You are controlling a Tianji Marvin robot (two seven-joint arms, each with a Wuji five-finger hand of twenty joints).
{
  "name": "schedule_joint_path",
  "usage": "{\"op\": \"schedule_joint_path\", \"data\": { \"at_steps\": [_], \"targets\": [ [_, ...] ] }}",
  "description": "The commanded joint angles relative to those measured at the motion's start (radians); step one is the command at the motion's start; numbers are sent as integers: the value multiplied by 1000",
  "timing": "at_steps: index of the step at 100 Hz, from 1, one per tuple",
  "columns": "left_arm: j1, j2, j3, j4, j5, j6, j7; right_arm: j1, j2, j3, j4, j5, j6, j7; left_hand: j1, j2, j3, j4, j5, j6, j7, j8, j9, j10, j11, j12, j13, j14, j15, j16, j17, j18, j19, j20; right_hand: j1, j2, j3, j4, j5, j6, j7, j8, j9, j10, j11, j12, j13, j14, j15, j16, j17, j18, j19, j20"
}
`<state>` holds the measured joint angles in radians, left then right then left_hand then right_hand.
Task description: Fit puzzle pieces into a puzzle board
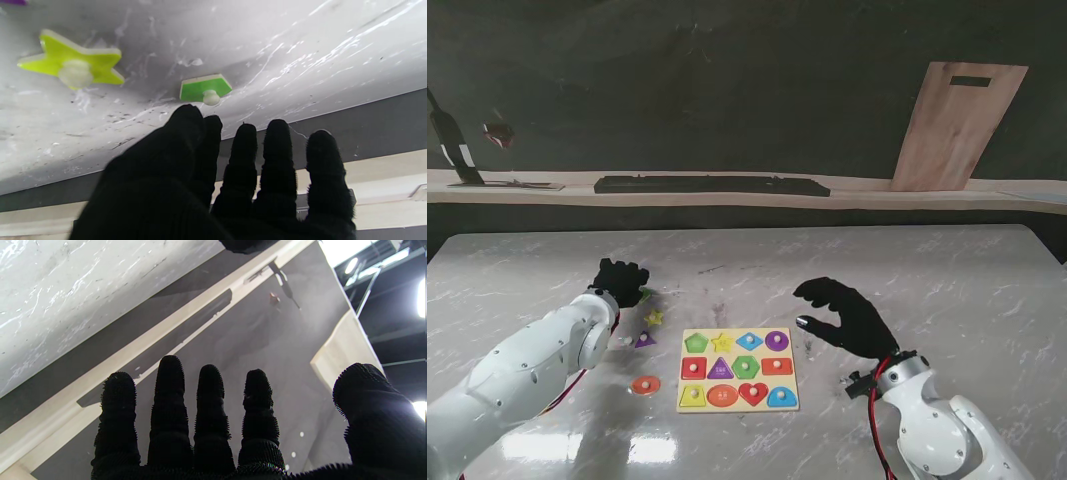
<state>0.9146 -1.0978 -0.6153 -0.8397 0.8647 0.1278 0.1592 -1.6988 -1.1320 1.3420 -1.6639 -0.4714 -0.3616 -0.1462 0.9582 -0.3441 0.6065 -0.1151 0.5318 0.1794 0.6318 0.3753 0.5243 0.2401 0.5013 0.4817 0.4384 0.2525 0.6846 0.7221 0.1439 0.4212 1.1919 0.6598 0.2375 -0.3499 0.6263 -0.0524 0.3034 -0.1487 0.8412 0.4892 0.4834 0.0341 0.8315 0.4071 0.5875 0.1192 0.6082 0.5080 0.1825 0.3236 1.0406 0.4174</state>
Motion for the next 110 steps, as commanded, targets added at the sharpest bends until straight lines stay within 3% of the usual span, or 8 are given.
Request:
{"op": "schedule_joint_path", "data": {
  "at_steps": [1,38,64,88,110],
  "targets": [
    [-9,-5,8,12,-10,5,1,-4,-6,-3,0,-3,6,-4,12,6,22,-7,-18,-11,-13,-5,-22,-6,2,-11,-12,-31,-10,-9,-15,-55,-9,-21,24,27,-13,22,13,-23,21,7,36,-29,16,9,7,-32,18,7,-4,-14,19,16],
    [-52,-37,79,106,-71,10,54,-1,-6,-3,2,11,24,5,37,-49,0,-37,7,-26,56,23,28,-6,38,5,19,-33,4,-11,0,-57,4,-18,29,29,-17,23,19,-19,22,4,37,-26,17,10,6,-29,20,7,-5,-13,20,15],
    [-66,-52,107,140,-93,-2,84,2,-6,-5,5,9,31,4,66,-118,-39,-52,23,-63,242,28,118,-14,93,37,83,-34,42,-19,29,-55,26,-6,30,30,-18,23,18,-19,23,3,38,-26,16,10,5,-28,20,6,-5,-13,22,14],
    [-61,-55,116,127,-91,20,74,2,-5,-5,5,11,38,9,84,-135,-2,-53,56,-68,397,42,280,-9,62,248,172,-27,114,-12,96,-44,67,17,32,29,-19,23,21,-16,23,2,38,-24,16,9,4,-26,20,6,-6,-12,22,13],
    [-49,-55,111,106,-90,40,63,4,-6,-6,7,10,45,10,83,-161,43,-48,87,-48,444,40,374,10,77,316,250,-26,177,-1,164,-21,103,34,32,30,-20,23,22,-16,22,1,38,-22,15,9,3,-27,20,6,-7,-12,23,13]
  ]
}}
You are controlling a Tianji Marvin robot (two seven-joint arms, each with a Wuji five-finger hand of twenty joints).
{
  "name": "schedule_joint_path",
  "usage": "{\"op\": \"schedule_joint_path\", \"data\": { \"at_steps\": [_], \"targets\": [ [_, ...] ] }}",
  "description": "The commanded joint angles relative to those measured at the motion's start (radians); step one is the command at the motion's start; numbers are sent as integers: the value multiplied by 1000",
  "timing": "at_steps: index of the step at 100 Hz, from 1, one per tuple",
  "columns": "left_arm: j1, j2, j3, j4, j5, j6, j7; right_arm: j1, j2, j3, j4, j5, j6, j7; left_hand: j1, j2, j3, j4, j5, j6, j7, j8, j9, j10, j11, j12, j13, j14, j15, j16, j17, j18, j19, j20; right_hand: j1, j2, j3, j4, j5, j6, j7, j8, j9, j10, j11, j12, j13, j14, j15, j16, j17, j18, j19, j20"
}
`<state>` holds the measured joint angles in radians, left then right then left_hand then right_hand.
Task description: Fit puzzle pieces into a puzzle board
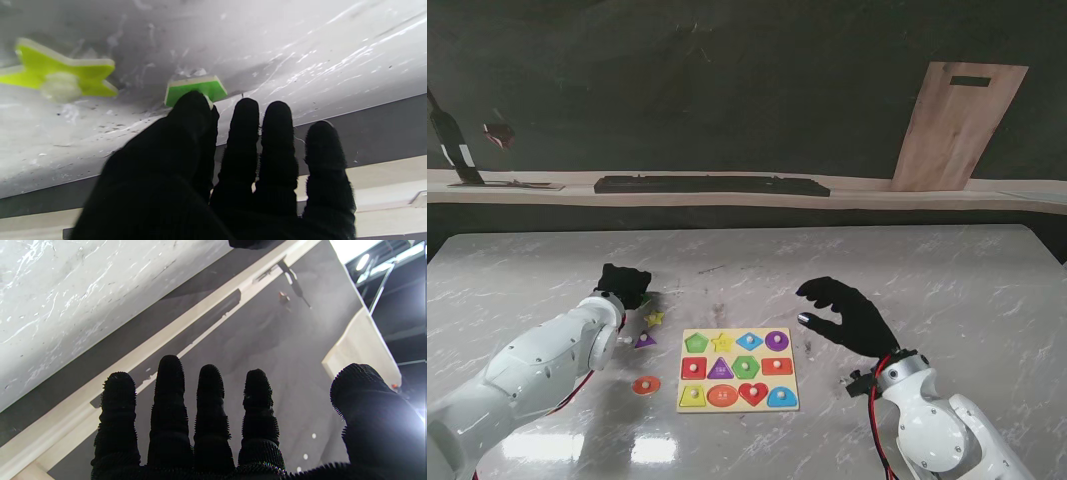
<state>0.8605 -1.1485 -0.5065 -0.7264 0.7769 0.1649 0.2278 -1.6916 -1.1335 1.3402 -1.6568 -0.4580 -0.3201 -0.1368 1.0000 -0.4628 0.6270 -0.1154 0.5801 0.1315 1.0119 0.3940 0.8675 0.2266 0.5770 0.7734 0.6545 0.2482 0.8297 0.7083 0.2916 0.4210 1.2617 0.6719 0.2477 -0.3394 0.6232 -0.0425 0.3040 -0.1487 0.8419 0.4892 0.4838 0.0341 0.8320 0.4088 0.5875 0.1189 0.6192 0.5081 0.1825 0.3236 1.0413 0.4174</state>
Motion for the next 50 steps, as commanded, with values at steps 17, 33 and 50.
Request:
{"op": "schedule_joint_path", "data": {
  "at_steps": [17,33,50],
  "targets": [
    [9,-10,-1,-9,-7,9,1,-3,-4,-3,2,-5,5,-1,17,-90,108,-48,66,19,83,16,95,32,-2,48,94,-22,66,38,64,-7,50,26,22,20,-17,13,21,-16,21,1,38,-24,15,8,3,-25,10,6,-8,-12,23,13],
    [17,-13,-15,-20,-15,19,-3,-4,-5,-1,2,-9,4,-7,-11,-113,163,-44,77,32,97,17,120,39,14,58,123,-23,81,55,85,3,53,24,23,19,-17,13,19,-17,21,1,38,-23,15,8,4,-25,10,6,-8,-11,23,13],
    [43,-9,-63,-63,-6,34,-4,-4,-5,1,3,-10,2,-9,-57,-155,252,-36,91,35,121,18,142,41,40,66,152,-23,100,62,109,12,65,26,25,21,-17,14,23,-18,23,1,39,-22,15,8,3,-25,11,6,-8,-12,23,12]
  ]
}}
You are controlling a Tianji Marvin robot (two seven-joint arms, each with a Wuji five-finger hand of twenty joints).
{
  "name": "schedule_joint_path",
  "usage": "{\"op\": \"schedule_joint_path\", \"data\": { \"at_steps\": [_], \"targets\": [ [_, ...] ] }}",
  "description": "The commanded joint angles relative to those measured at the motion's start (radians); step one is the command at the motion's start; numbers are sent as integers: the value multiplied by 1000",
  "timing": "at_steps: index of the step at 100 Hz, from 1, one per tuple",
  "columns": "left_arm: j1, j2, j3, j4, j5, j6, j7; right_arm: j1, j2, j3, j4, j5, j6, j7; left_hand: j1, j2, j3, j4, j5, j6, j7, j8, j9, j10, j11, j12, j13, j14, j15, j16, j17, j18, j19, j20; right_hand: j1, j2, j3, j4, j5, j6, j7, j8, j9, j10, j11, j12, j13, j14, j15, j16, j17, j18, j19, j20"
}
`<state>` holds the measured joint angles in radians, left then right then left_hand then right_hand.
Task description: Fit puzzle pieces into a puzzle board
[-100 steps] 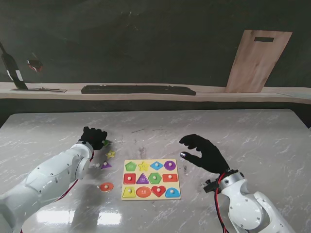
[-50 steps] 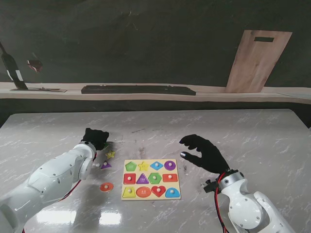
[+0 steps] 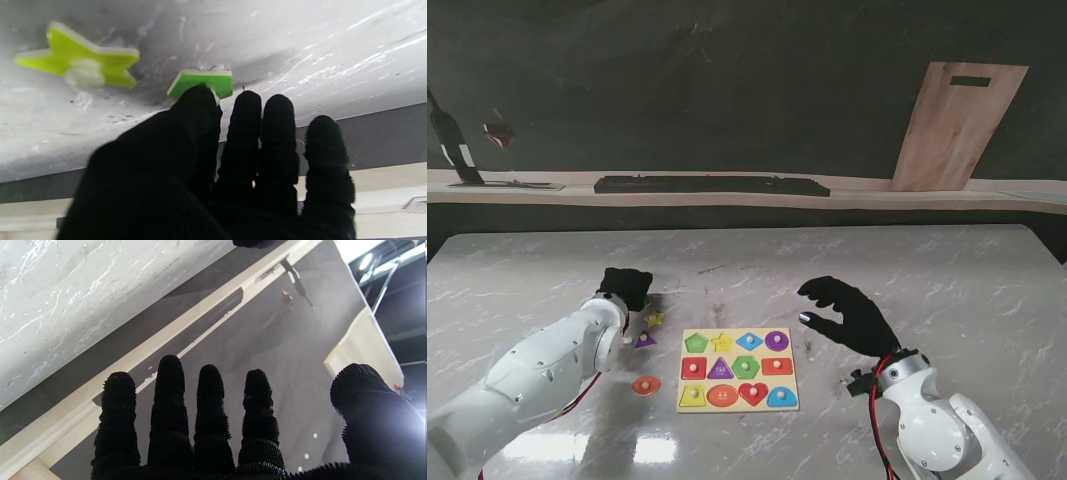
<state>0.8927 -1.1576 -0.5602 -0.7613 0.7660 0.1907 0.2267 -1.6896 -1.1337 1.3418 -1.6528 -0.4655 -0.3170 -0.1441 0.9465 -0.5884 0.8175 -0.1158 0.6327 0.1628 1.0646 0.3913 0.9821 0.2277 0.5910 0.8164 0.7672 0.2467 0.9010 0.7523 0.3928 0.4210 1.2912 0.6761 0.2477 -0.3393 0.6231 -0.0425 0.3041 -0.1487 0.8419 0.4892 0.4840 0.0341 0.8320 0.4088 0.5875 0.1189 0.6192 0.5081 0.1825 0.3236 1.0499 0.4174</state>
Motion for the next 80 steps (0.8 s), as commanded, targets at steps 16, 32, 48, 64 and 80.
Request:
{"op": "schedule_joint_path", "data": {
  "at_steps": [16,32,48,64,80],
  "targets": [
    [42,16,-70,-98,44,14,-10,-7,-5,0,-2,1,-2,0,-67,-72,172,-3,53,2,98,24,55,36,54,36,68,-22,57,20,34,22,53,26,25,22,-18,13,24,-28,20,1,41,-22,16,8,3,-26,11,6,-9,-12,15,12],
    [82,28,-132,-189,66,20,-50,-8,-5,0,-2,4,-4,1,-104,-106,237,25,70,5,116,24,79,37,77,42,94,-15,83,22,57,37,67,29,26,23,-19,14,31,-33,22,2,42,-21,15,8,3,-25,11,6,-9,-12,15,12],
    [127,36,-170,-294,81,51,-105,-8,-5,-1,-2,7,-3,5,-124,-120,268,39,69,5,131,34,84,36,96,47,105,-18,100,19,71,42,82,34,26,22,-20,14,35,-33,21,2,44,-22,15,8,2,-25,10,6,-9,-12,15,12],
    [175,36,-198,-388,60,66,-157,-6,-4,-2,-1,16,1,13,-127,-126,287,44,61,9,142,45,83,38,106,56,104,-10,111,21,67,48,89,39,26,23,-20,14,37,-34,21,2,44,-21,14,7,2,-24,10,6,-10,-12,14,12],
    [213,47,-204,-471,57,54,-218,-4,-3,-5,3,20,4,18,-131,-129,301,49,58,9,144,54,81,37,112,65,101,-7,116,23,62,52,92,43,27,23,-20,14,39,-34,21,3,44,-21,14,7,1,-24,10,6,-10,-12,15,12]
  ]
}}
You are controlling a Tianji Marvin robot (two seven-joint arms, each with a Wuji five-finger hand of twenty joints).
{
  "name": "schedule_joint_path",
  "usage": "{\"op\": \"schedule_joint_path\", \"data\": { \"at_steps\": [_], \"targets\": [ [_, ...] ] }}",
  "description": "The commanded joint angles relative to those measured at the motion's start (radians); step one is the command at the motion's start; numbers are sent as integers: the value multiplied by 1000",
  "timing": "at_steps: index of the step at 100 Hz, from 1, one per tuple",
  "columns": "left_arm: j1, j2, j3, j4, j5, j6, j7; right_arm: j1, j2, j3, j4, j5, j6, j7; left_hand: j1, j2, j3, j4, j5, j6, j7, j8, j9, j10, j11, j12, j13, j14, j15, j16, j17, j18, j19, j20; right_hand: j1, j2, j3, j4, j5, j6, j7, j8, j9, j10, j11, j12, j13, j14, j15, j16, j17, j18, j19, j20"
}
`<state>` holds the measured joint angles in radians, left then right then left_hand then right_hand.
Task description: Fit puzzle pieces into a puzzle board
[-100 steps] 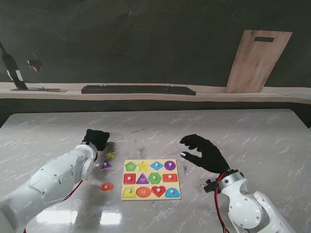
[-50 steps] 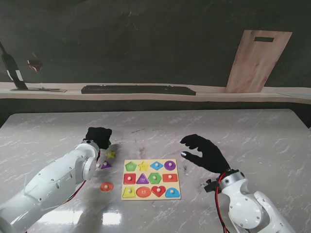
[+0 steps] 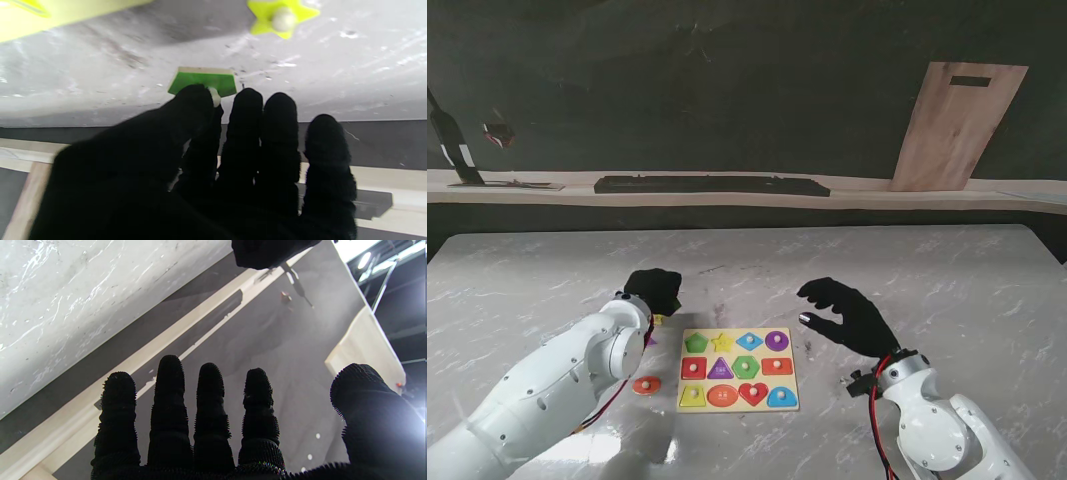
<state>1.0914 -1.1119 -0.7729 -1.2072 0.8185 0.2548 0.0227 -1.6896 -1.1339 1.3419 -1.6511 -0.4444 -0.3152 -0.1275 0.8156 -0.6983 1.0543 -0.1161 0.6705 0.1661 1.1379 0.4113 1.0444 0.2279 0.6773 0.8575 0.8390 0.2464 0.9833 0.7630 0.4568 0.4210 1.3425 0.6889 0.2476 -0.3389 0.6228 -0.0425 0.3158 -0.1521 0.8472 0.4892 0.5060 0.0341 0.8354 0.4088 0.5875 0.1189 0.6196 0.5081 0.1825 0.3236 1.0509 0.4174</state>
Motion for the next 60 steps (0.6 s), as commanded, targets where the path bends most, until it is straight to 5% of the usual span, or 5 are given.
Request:
{"op": "schedule_joint_path", "data": {
  "at_steps": [1,60],
  "targets": [
    [16,2,9,-29,5,-11,-16,-3,-3,-5,1,-1,2,2,-1,-19,65,49,20,6,72,36,19,38,26,24,30,-7,34,12,-2,52,41,30,26,23,-20,14,28,-31,16,3,23,-21,10,7,1,-25,9,6,-10,-12,14,12],
    [77,21,49,-116,24,-62,-79,1,-2,-14,6,2,-1,9,-3,-16,72,43,8,21,64,77,12,44,35,36,24,0,45,16,-6,59,45,40,27,23,-20,14,33,-29,15,4,23,-20,10,7,0,-24,9,6,-10,-12,13,12]
  ]
}}
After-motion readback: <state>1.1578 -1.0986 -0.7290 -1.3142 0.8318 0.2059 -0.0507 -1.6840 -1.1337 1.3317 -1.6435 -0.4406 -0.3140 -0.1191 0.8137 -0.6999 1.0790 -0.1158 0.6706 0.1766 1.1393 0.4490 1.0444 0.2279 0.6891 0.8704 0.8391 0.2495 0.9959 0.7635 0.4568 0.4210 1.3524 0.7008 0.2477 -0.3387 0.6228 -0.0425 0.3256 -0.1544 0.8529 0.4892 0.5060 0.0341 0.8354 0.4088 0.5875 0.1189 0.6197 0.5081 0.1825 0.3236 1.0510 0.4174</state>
